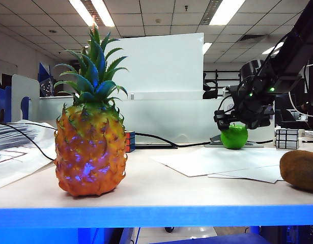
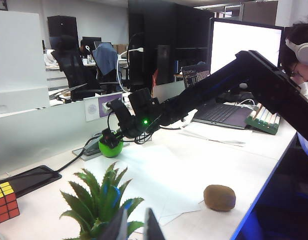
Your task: Arrange all the fruits from large to small from left to right in a row.
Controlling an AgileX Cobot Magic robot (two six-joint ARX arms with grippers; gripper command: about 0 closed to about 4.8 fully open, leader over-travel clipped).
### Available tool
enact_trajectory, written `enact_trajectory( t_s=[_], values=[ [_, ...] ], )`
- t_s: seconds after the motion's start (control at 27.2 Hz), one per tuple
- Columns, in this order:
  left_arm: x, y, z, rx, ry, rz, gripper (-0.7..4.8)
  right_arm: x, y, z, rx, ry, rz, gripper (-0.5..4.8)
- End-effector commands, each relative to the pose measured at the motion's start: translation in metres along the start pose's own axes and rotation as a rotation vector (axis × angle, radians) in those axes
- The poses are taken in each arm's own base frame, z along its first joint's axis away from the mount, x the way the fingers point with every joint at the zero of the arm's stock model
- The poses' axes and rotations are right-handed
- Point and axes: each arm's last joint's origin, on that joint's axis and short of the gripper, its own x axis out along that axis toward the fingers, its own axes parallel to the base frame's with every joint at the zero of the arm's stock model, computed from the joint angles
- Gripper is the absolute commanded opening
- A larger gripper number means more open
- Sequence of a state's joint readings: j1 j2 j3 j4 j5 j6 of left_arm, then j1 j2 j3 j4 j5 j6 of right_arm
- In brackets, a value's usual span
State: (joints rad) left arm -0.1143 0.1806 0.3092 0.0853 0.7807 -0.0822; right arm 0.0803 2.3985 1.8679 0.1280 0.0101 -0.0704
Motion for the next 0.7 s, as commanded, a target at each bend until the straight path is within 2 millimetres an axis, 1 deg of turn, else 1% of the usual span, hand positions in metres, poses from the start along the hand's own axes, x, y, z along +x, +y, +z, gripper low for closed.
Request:
enact_trajectory(
  t_s=[0.04,0.26,0.29,0.37,0.4,0.44,0.48,0.51,0.55,0.63,0.7],
  values=[
    [0.000,0.000,0.001,0.009,-0.006,0.002,0.58,-0.001,0.000,0.003,-0.010,0.003,-0.017,4.79],
    [0.000,0.000,0.001,0.009,-0.006,0.002,0.58,-0.001,0.000,0.003,-0.013,0.008,-0.023,4.79],
    [0.000,0.000,0.001,0.009,-0.006,0.002,0.58,-0.001,-0.001,0.003,-0.013,0.007,-0.024,4.62],
    [0.000,0.000,0.001,0.009,-0.006,0.003,0.58,0.000,0.000,0.000,-0.014,0.010,-0.026,2.94],
    [0.000,0.000,0.001,0.010,-0.006,0.003,0.58,0.000,-0.001,-0.001,-0.014,0.017,-0.037,1.87],
    [0.000,0.000,0.001,0.010,-0.006,0.003,0.58,0.001,-0.001,-0.001,-0.014,0.018,-0.038,1.17],
    [0.000,0.000,0.001,0.009,-0.006,0.008,0.58,0.001,-0.001,-0.001,-0.014,0.017,-0.038,0.61],
    [0.000,0.000,0.001,0.009,-0.006,0.014,0.58,0.001,-0.001,0.000,-0.014,0.011,-0.038,0.23],
    [0.000,0.000,0.001,0.008,-0.006,0.018,0.58,0.001,-0.001,0.001,-0.013,0.002,-0.039,-0.02],
    [0.000,0.001,0.001,0.021,-0.002,0.025,0.58,-0.001,0.000,0.008,-0.010,-0.021,-0.031,-0.01],
    [0.000,0.001,0.000,0.020,0.001,0.030,0.58,-0.008,0.004,0.022,-0.009,-0.021,0.021,-0.01]
  ],
)
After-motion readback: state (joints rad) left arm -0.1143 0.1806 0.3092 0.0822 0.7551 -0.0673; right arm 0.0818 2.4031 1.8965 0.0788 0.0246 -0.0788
